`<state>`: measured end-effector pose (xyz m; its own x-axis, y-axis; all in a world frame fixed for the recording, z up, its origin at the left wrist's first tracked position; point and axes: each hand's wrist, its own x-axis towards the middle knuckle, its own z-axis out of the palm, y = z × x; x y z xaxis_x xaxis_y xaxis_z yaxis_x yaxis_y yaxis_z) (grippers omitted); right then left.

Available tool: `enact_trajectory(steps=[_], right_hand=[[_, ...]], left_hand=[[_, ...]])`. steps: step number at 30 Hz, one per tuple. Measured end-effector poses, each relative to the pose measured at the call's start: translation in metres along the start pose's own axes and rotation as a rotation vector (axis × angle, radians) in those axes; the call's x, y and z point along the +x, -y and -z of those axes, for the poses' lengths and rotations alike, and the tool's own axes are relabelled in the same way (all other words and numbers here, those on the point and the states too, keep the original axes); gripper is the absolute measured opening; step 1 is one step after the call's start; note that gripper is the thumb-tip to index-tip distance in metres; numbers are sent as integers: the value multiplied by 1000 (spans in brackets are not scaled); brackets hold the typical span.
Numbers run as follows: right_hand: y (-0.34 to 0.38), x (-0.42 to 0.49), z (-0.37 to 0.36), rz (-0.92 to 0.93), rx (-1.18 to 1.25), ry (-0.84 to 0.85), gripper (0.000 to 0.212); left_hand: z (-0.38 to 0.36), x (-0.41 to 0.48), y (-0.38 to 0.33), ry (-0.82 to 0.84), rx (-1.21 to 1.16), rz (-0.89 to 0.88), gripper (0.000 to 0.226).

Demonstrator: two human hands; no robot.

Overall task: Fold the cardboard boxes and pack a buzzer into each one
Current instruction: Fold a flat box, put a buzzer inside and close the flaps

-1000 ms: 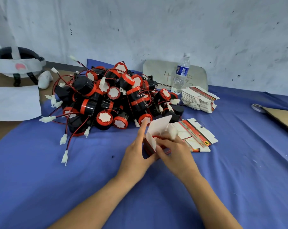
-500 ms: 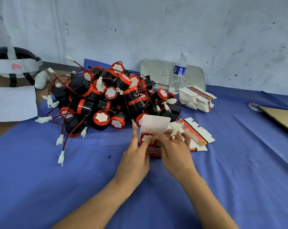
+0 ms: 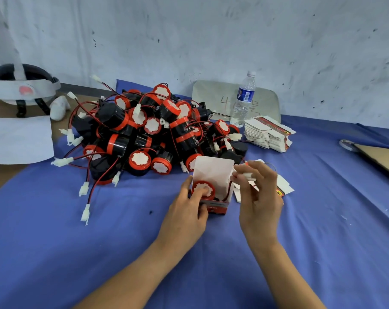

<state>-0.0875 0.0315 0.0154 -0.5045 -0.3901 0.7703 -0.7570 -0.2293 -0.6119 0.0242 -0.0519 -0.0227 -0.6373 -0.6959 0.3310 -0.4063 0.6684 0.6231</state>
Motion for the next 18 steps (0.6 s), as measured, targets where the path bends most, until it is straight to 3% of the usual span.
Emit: enact_trajectory(steps=[5,9,12,18], right_hand=[[-4,-1,-3,-50,-106,84,38],[-12,-4,-8,-88,-198,204,23],[-14,-4,-12,13,-305,254,8],[-9,-2,-12,194,-494,232,17]], left_hand=[[1,0,0,12,25,-3,37],[2,-1,-1,49,42,-1,41],[3,-2,-2,57,55,-2,42],[1,-3,-4,40,104,-15,43]])
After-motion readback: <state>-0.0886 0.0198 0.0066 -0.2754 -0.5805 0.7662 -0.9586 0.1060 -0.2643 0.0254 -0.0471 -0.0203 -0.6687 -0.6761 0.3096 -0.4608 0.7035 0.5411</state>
